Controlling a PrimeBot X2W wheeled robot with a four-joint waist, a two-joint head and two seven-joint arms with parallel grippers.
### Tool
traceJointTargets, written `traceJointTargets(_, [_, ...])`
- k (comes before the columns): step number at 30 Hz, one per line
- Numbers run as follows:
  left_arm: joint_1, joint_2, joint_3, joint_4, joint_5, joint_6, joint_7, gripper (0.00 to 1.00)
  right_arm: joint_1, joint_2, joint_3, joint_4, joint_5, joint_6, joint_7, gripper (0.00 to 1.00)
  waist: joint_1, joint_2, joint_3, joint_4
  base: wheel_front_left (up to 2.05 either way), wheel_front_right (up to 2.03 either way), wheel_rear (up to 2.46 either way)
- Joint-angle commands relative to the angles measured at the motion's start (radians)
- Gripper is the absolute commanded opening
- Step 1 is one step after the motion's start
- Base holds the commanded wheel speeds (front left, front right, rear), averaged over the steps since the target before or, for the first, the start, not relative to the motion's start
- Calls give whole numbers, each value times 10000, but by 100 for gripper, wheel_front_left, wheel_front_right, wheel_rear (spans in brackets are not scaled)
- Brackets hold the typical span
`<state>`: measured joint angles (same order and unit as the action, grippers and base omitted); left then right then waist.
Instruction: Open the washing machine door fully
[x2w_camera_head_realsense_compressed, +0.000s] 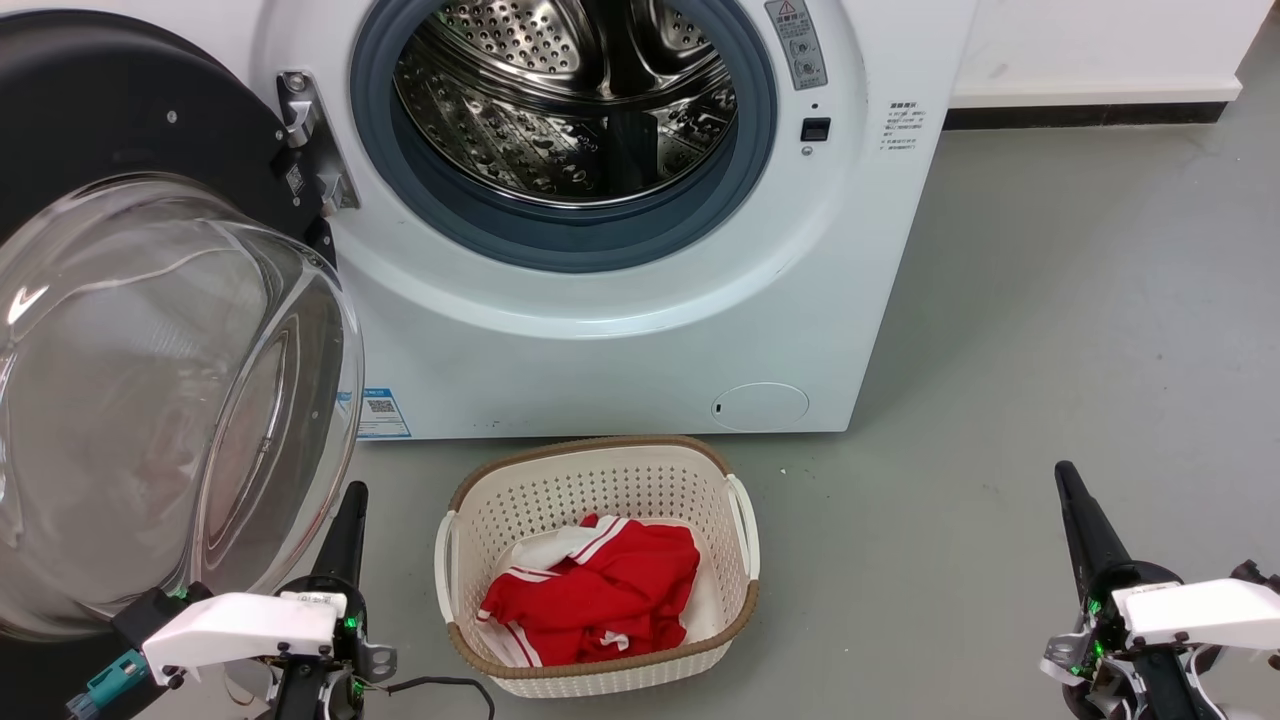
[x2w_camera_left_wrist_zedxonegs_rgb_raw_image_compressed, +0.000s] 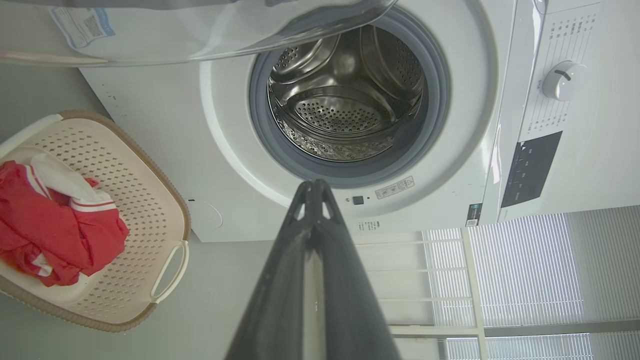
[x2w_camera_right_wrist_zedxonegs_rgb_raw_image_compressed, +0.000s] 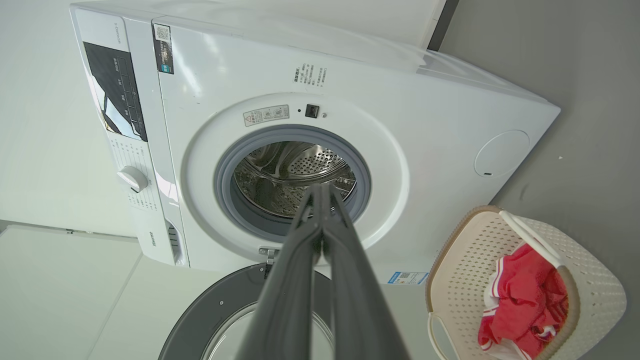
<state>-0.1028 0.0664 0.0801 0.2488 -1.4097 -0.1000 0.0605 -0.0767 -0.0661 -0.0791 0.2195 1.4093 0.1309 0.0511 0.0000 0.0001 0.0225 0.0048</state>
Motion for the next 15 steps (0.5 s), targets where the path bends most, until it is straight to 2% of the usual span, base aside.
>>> traceJointTargets(1, [-97,-1,69,-68,-164,-75,64,0,-182,-44,-21,-6,198,-2,31,0,0,-1,-6,-2,0,0,0])
traceJointTargets(15, [-95,-93,222,-59,-1186,-224,337,0,-298,-20,-88,141,1281,-3,293,0,0,-1,-100,-25,0,0,0])
